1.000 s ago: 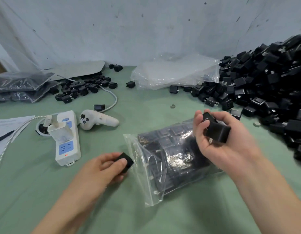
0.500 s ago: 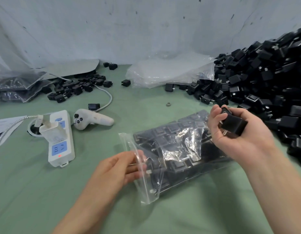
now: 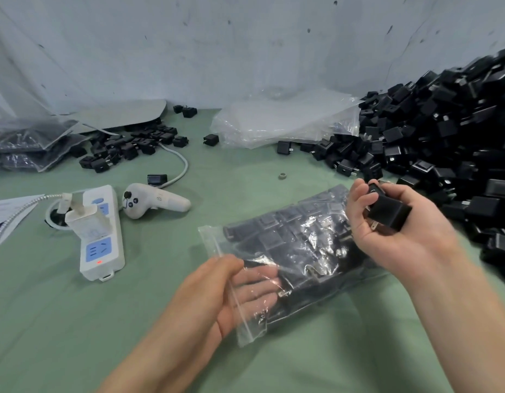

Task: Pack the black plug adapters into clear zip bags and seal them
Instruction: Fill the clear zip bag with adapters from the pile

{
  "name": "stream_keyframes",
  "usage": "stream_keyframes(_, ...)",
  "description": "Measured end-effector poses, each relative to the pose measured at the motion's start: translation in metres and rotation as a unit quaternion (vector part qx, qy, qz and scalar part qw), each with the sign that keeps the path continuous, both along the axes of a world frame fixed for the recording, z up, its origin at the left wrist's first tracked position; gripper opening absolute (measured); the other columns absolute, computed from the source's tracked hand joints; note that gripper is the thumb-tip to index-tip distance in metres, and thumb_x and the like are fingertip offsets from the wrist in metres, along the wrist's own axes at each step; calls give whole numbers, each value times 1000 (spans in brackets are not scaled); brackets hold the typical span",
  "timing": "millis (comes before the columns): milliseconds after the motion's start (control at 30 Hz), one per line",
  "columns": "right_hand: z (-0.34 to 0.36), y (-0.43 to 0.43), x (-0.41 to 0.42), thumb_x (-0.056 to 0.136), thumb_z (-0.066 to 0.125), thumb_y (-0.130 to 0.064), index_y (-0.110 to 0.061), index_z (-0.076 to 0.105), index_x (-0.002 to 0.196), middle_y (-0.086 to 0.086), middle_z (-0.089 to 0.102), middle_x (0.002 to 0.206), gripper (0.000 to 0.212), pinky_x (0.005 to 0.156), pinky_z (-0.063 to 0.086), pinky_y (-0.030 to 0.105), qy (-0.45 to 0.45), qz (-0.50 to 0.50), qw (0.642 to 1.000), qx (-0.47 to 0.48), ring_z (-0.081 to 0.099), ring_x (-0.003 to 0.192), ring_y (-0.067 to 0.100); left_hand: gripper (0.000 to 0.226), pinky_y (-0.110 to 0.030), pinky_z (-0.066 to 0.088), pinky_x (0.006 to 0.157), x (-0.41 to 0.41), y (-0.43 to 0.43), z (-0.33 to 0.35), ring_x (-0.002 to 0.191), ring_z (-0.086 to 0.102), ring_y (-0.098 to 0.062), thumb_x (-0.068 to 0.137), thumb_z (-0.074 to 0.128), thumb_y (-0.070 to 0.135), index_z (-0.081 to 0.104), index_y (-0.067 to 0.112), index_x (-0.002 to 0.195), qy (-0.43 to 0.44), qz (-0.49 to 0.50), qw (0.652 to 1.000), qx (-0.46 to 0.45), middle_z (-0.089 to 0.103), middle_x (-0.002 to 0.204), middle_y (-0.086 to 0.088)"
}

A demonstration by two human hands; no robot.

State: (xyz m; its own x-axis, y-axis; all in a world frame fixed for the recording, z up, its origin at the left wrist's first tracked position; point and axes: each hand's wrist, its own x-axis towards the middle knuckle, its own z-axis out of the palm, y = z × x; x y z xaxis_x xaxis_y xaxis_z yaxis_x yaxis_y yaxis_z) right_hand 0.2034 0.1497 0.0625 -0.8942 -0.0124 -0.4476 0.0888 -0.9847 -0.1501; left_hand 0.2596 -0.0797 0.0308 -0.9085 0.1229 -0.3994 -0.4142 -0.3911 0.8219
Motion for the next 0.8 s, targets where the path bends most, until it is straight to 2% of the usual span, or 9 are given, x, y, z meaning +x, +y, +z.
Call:
stream_keyframes(133, 0, 0, 1, 88, 59, -8, -11, 62, 119, 15, 68, 94, 31, 49, 53, 24, 3, 4, 1000, 1, 66, 68, 20, 12, -35, 62, 62, 3, -2, 5, 83, 74, -37, 102, 39, 10, 44, 0, 107, 1, -53, 998, -19, 72, 94, -30)
stream_keyframes(300, 0, 0, 3, 91, 56, -13, -8, 59, 115, 15, 68, 99, 25, 45, 51, 23, 14, 12, 1000, 4, 61, 57, 18, 38, -42, 63, 72, 3, 4, 0, 97, 71, -43, 93, 45, 10, 42, -14, 122, -27, -84, 992, 94, 68, 105, -36)
stream_keyframes(367, 0, -1, 3, 91, 54, -13, -8, 55, 114, 13, 68, 103, 24, 43, 48, 21, 36, 36, 999, 14, 55, 50, 15, 43, -41, 62, 73, 2, 2, -2, 102, 70, -42, 80, 53, 16, 49, -12, 113, -31, -85, 990, 108, 67, 109, -35)
stream_keyframes(433, 0, -5, 4, 88, 54, -12, -6, 54, 119, 9, 70, 102, 32, 42, 46, 18, 68, 80, 993, 61, 49, 48, 11, 34, -38, 62, 69, 0, -2, -1, 99, 71, -39, 75, 59, 20, 54, -2, 100, -16, -57, 995, 79, 70, 108, -31)
stream_keyframes(500, 1, -10, 7, 88, 59, -18, 3, 60, 127, 5, 68, 98, 44, 41, 45, 16, 112, 123, 975, 149, 47, 49, 8, 28, -35, 60, 64, -4, -9, -5, 85, 75, -28, 84, 62, 24, 58, 5, 104, 43, 19, 996, -69, 76, 99, -16)
stream_keyframes(567, 3, -20, 12, 94, 60, -30, -6, 73, 118, 7, 63, 107, 36, 43, 45, 17, 173, 156, 926, 296, 47, 52, 7, 15, -28, 57, 57, -9, -16, -6, 67, 70, -13, 98, 54, 22, 59, 16, 110, 132, 135, 954, -232, 75, 83, 4)
stream_keyframes(633, 4, -33, 20, 95, 62, -37, -19, 77, 110, 3, 67, 117, 28, 44, 46, 21, 233, 175, 849, 441, 52, 55, 9, 14, -21, 54, 52, -9, -18, -2, 61, 64, -9, 100, 51, 23, 61, 27, 109, 205, 194, 919, -276, 70, 75, 8)
stream_keyframes(700, 4, -46, 27, 86, 66, -42, -30, 74, 112, -5, 74, 106, 29, 45, 46, 22, 279, 201, 784, 517, 56, 55, 11, 14, -22, 53, 53, -6, -13, 3, 64, 66, -13, 99, 56, 33, 70, 30, 100, 240, 169, 928, -228, 70, 77, 4)
stream_keyframes(800, 2, -64, 36, 85, 72, -47, -47, 68, 113, -6, 72, 79, 29, 48, 45, 22, 349, 240, 675, 604, 54, 54, 11, 32, -27, 52, 53, 0, -3, 11, 66, 65, -20, 88, 61, 52, 76, 23, 93, 226, 24, 970, -91, 70, 82, -9)
